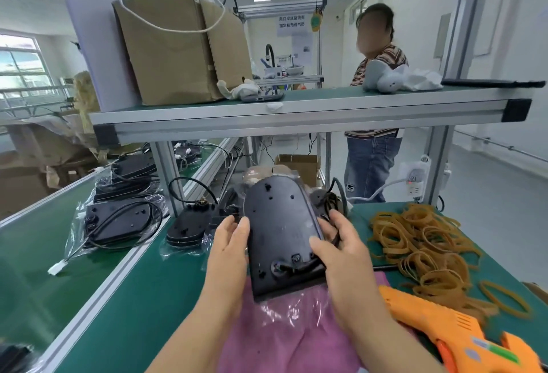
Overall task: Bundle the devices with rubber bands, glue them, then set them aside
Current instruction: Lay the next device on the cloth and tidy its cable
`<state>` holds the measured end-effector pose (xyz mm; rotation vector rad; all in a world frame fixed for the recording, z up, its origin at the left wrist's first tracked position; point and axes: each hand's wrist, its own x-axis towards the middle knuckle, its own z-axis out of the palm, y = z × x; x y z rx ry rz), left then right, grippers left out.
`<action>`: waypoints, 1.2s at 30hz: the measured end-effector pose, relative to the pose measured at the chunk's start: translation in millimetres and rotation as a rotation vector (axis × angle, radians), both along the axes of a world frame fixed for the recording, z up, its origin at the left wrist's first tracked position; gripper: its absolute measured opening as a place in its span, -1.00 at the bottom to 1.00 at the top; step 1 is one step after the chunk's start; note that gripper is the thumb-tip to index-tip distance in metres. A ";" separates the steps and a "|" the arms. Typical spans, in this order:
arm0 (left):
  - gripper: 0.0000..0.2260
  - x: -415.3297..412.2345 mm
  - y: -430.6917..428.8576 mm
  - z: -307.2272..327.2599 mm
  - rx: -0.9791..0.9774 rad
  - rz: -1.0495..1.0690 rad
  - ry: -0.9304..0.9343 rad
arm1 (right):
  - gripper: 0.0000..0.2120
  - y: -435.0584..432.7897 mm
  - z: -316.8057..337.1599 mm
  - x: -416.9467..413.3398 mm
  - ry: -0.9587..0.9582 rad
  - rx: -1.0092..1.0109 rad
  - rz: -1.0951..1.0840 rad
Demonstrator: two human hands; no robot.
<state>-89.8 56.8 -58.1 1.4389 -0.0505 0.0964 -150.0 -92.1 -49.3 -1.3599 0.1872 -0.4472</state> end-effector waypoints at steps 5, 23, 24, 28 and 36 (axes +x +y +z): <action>-0.79 -31.3 19.6 -22.8 -0.051 -0.119 0.064 | -0.27 24.0 -29.7 -48.2 0.083 -0.040 0.140; -0.75 -99.1 27.6 -63.8 0.354 -0.084 0.230 | -0.61 -2.1 -31.8 -40.0 0.351 -0.492 -0.097; -0.73 -98.1 27.4 -66.8 0.426 -0.072 0.207 | -0.56 -2.7 -32.1 -40.3 0.319 -0.490 -0.073; -0.59 -83.2 29.0 -69.2 0.929 -0.086 0.073 | -0.41 -2.3 -39.5 -46.5 0.187 -0.456 -0.059; -0.41 -64.7 -7.9 -15.6 1.111 -0.096 -0.505 | -0.44 -0.4 -40.6 -65.3 -0.108 -0.646 -0.268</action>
